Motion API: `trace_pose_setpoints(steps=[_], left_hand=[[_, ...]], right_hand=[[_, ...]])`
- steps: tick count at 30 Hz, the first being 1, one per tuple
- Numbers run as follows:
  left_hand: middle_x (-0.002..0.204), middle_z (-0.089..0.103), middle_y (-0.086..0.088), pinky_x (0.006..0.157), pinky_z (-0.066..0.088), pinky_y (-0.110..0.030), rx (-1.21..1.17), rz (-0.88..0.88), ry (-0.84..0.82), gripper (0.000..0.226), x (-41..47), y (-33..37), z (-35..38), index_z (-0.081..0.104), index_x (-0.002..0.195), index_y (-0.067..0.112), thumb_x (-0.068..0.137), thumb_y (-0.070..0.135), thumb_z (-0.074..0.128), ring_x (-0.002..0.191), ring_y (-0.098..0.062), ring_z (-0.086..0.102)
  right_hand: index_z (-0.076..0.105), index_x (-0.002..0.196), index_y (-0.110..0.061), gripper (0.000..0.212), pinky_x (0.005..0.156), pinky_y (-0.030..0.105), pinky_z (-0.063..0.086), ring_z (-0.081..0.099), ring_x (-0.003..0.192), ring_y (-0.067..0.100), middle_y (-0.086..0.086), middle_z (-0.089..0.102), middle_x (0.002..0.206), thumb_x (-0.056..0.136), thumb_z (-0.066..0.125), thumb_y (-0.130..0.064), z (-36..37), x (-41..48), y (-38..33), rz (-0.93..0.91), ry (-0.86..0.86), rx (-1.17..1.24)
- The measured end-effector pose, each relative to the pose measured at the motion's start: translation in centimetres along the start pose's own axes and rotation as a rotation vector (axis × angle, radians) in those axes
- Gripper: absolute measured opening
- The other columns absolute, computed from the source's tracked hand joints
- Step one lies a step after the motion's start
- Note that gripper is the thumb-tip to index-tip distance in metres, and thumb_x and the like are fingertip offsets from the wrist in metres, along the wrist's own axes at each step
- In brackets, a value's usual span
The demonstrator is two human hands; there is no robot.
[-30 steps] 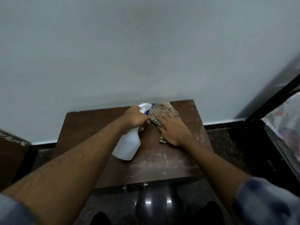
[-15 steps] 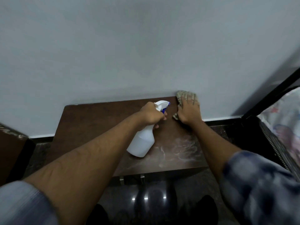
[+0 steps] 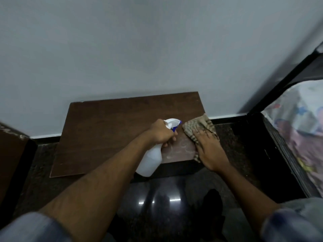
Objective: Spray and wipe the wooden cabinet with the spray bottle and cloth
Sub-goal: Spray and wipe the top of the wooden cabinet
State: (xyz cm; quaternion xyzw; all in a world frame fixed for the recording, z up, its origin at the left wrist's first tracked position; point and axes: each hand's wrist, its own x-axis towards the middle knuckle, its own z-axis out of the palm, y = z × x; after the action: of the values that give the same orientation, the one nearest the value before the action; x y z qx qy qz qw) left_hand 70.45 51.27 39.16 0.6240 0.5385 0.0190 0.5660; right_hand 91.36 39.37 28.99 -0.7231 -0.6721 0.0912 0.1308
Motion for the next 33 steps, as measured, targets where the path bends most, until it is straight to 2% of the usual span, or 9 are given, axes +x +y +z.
trace_pose_setpoints(steps=[3, 6, 11, 15, 19, 22, 25, 28, 33], left_hand=[[0.078, 0.074, -0.014, 0.054, 0.049, -0.030, -0.028, 0.000, 0.031, 0.020, -1.6, -0.4, 2.3, 0.072, 0.098, -0.004, 0.087, -0.001, 0.056, 0.060, -0.025, 0.059], [0.090, 0.077, -0.018, 0.053, 0.049, -0.030, -0.048, -0.018, 0.060, 0.022, -2.9, -0.9, 3.8, 0.070, 0.107, -0.005, 0.090, 0.003, 0.060, 0.051, -0.021, 0.058], [0.089, 0.073, -0.023, 0.058, 0.047, -0.031, -0.048, -0.038, 0.100, 0.028, -4.3, -1.8, 5.1, 0.067, 0.112, -0.007, 0.088, 0.004, 0.056, 0.051, -0.022, 0.056], [0.108, 0.075, -0.024, 0.063, 0.051, -0.035, -0.094, -0.049, 0.086, 0.031, -4.6, -3.3, 5.8, 0.065, 0.117, -0.001, 0.088, 0.009, 0.061, 0.058, -0.024, 0.061], [0.106, 0.075, -0.018, 0.060, 0.048, -0.034, -0.153, -0.043, 0.114, 0.032, -5.3, -4.3, 5.5, 0.067, 0.120, 0.009, 0.088, 0.006, 0.062, 0.051, -0.023, 0.056], [0.083, 0.072, -0.006, 0.049, 0.045, -0.026, -0.151, -0.058, 0.131, 0.017, -5.3, -4.7, 4.6, 0.072, 0.091, 0.013, 0.087, 0.002, 0.058, 0.039, -0.018, 0.053], [0.079, 0.069, -0.003, 0.049, 0.047, -0.028, -0.183, -0.049, 0.138, 0.016, -5.2, -5.3, 4.1, 0.070, 0.084, 0.012, 0.087, 0.002, 0.059, 0.053, -0.022, 0.059], [0.074, 0.068, -0.002, 0.041, 0.044, -0.022, -0.193, -0.072, 0.153, 0.015, -5.6, -5.7, 3.9, 0.070, 0.081, 0.016, 0.089, 0.005, 0.063, 0.039, -0.012, 0.055], [0.077, 0.070, -0.005, 0.049, 0.046, -0.027, -0.211, -0.112, 0.173, 0.009, -6.4, -6.3, 2.8, 0.071, 0.093, 0.008, 0.088, 0.007, 0.064, 0.035, -0.014, 0.052]], right_hand=[[0.041, 0.153, -0.011, 0.053, 0.120, 0.043, 0.028, 0.040, 0.143, 0.033, 0.015, 0.045, 0.154, 0.101, 0.044, -0.014, -0.8, 1.4, 1.2, 0.261, 0.046, 0.235], [0.030, 0.158, -0.026, 0.055, 0.111, 0.047, 0.042, 0.059, 0.123, 0.039, 0.021, 0.061, 0.134, 0.104, 0.038, -0.018, -0.9, 3.0, 0.0, 0.499, 0.087, 0.464], [0.035, 0.156, -0.007, 0.055, 0.125, 0.048, 0.017, 0.022, 0.153, 0.031, 0.011, 0.026, 0.164, 0.102, 0.046, -0.006, 0.2, -4.9, 0.2, 0.220, 0.054, 0.238], [0.030, 0.159, -0.012, 0.058, 0.124, 0.051, 0.014, 0.016, 0.154, 0.030, 0.008, 0.020, 0.167, 0.103, 0.043, -0.015, -0.3, -1.5, 0.4, 0.288, 0.043, 0.089], [0.029, 0.159, -0.013, 0.059, 0.122, 0.043, 0.025, 0.027, 0.150, 0.032, 0.014, 0.026, 0.164, 0.101, 0.042, -0.021, 0.3, 0.8, -4.6, 0.199, -0.002, 0.066], [0.037, 0.155, -0.026, 0.053, 0.116, 0.040, 0.037, 0.046, 0.138, 0.026, 0.005, 0.045, 0.156, 0.102, 0.037, -0.031, 0.8, -4.1, -5.0, -0.016, -0.092, 0.075], [0.036, 0.156, -0.021, 0.055, 0.120, 0.044, 0.030, 0.040, 0.143, 0.034, 0.015, 0.039, 0.158, 0.103, 0.039, -0.031, -0.1, -2.3, -2.1, 0.154, -0.016, 0.022], [0.028, 0.160, -0.015, 0.056, 0.124, 0.046, 0.016, 0.021, 0.152, 0.034, 0.012, 0.023, 0.166, 0.106, 0.038, -0.026, 0.0, 1.7, -3.3, 0.263, -0.031, 0.029], [0.040, 0.154, -0.028, 0.051, 0.121, 0.037, 0.029, 0.040, 0.144, 0.028, 0.009, 0.041, 0.158, 0.103, 0.035, -0.035, -0.1, -2.6, -3.5, -0.062, -0.089, 0.051]])
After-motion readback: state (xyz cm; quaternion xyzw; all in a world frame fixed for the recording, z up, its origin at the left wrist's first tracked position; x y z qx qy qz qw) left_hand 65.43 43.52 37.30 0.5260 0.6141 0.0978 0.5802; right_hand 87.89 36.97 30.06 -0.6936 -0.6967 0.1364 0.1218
